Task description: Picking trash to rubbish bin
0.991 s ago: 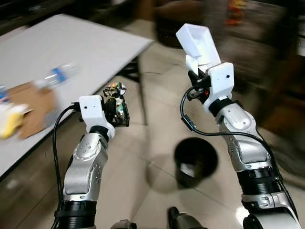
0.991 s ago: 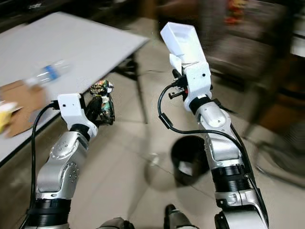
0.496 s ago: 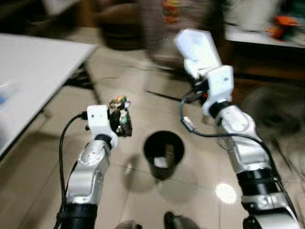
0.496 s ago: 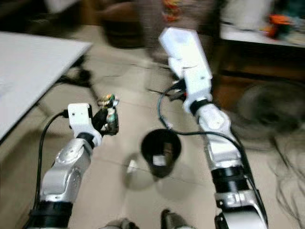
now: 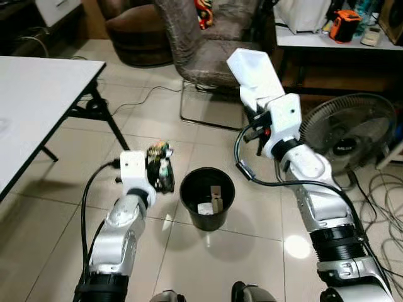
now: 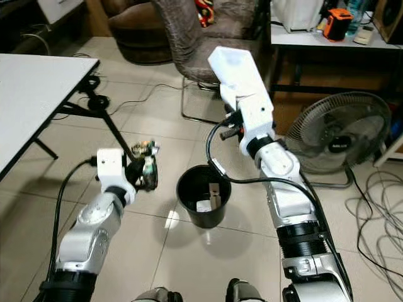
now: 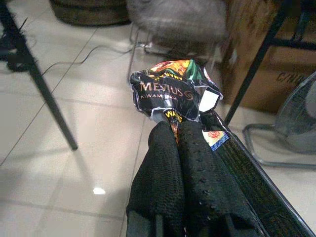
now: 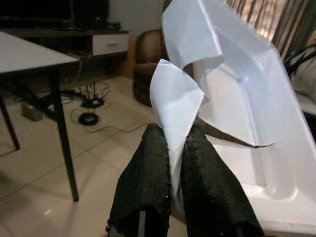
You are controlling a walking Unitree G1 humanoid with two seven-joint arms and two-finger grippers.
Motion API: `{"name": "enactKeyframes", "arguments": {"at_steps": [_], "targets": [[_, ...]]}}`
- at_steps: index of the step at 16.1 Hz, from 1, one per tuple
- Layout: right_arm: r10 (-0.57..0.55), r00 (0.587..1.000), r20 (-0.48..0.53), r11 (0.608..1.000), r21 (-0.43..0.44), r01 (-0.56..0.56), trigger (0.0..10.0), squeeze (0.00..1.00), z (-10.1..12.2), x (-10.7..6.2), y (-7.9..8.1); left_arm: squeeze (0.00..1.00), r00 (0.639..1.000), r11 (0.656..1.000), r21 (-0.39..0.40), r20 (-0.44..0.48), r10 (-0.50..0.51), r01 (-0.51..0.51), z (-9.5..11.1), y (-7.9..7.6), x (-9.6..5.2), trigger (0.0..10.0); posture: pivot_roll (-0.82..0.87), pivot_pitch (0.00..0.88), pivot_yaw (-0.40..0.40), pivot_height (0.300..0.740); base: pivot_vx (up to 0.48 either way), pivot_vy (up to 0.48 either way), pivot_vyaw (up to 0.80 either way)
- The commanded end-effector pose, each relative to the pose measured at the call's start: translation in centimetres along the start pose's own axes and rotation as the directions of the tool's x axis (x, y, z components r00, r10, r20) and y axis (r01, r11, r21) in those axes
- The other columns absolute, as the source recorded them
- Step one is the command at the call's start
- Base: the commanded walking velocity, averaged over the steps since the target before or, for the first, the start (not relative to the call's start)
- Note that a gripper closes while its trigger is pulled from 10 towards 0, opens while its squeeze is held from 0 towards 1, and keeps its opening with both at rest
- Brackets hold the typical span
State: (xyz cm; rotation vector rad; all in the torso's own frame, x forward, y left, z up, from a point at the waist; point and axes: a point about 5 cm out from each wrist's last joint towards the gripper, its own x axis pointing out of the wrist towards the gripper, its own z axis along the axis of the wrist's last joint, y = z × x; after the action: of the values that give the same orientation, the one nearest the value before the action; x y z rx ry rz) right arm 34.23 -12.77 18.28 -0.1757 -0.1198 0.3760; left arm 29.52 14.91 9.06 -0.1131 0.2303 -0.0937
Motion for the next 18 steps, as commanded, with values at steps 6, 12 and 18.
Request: {"name": "enactKeyframes", "arguments": {"at_steps": [6,12,18], "targets": [[0.018,0.999,-0.039,0.999,0.030,-0.017,10.0,0.00,-1.4,-0.1,0.6,0.00,0.999,1.000,0.002,-0.024,0.024,-0.024,-0.7,1.2,-0.2,0.0,-0.10,0.134,0.096,0.740,0.000,0.000,0.00],[0.016,0.999,-0.033,1.000,0.025,-0.015,10.0,0.00,-1.4,-0.1,0.6,0.00,1.000,1.000,0.001,-0.019,-0.001,0.001,-0.6,0.9,-0.1,0.0,-0.10,0.133,0.100,0.740,0.369,0.000,0.00],[0.010,0.999,-0.039,1.000,0.018,-0.009,10.0,0.00,-1.5,0.0,0.4,0.00,0.999,1.000,0.005,-0.041,-0.006,0.006,-1.0,0.9,-0.1,0.0,-0.10,0.136,0.103,0.740,0.434,0.000,0.00]]}}
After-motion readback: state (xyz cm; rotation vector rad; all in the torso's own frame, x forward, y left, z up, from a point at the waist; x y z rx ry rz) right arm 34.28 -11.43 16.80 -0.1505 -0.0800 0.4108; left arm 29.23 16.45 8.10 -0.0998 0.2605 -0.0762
